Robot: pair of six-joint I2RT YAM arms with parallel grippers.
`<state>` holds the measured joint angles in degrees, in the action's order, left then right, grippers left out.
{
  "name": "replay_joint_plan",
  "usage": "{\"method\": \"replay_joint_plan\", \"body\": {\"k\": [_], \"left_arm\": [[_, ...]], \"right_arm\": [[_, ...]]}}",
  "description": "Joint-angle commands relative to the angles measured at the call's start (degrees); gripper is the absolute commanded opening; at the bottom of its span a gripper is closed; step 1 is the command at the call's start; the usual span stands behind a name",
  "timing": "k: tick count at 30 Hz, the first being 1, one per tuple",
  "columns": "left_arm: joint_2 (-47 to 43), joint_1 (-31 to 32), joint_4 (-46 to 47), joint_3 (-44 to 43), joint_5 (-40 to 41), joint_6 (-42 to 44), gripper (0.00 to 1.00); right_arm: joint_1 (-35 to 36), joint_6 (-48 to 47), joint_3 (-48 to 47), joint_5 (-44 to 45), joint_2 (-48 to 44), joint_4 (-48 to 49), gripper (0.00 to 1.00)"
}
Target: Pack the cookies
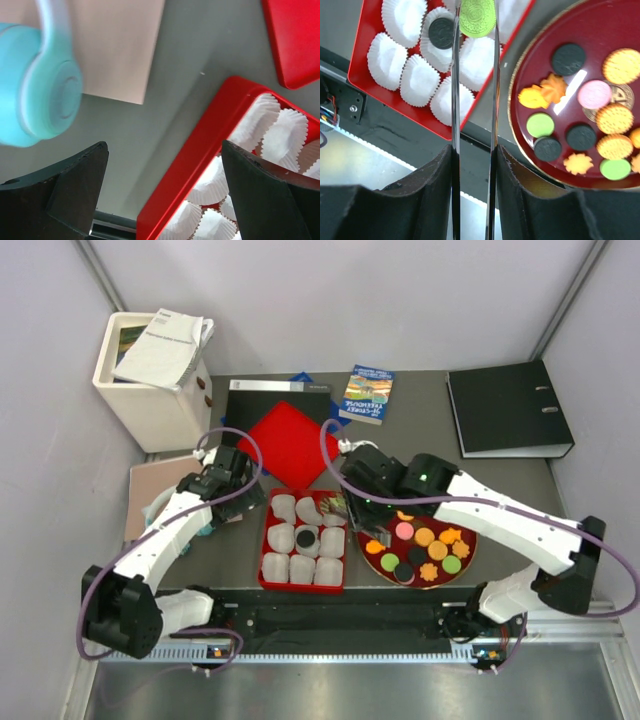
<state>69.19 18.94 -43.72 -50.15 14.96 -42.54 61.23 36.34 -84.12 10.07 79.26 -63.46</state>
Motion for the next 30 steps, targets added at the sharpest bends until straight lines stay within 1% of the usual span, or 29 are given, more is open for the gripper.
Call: {"method": "replay_joint_plan", "body": {"k": [1,6,11,19,30], "left_arm": [[-4.1,-0.9,-1.4,0.8,-0.8,-0.4,0.99],[-5.8,-0.9,-2.5,0.8,0.9,-0.3,0.99],[-6.5,-1.9,-2.5,1.7,0.2,-1.2,0.99],[-7.0,-3.0,-3.9,3.1,1.7,-3.9,0.99],[-6.7,-3.3,-4.4,3.4,1.6,-4.3,0.99]], "right_arm": [[0.7,-3.4,-4.6,-4.6,3.1,4.9,0.33],[2.7,-6.0,-9.0,-7.5,7.3,5.5,0.33],[3.6,-7.9,-12.3,-12.3,10.7,6.2,0.33],[3.9,-8.0,-12.2,-16.3,13.7,7.7,0.33],[4.1,-7.9,-11.9,-17.5,15.4,8.8,0.34]]}}
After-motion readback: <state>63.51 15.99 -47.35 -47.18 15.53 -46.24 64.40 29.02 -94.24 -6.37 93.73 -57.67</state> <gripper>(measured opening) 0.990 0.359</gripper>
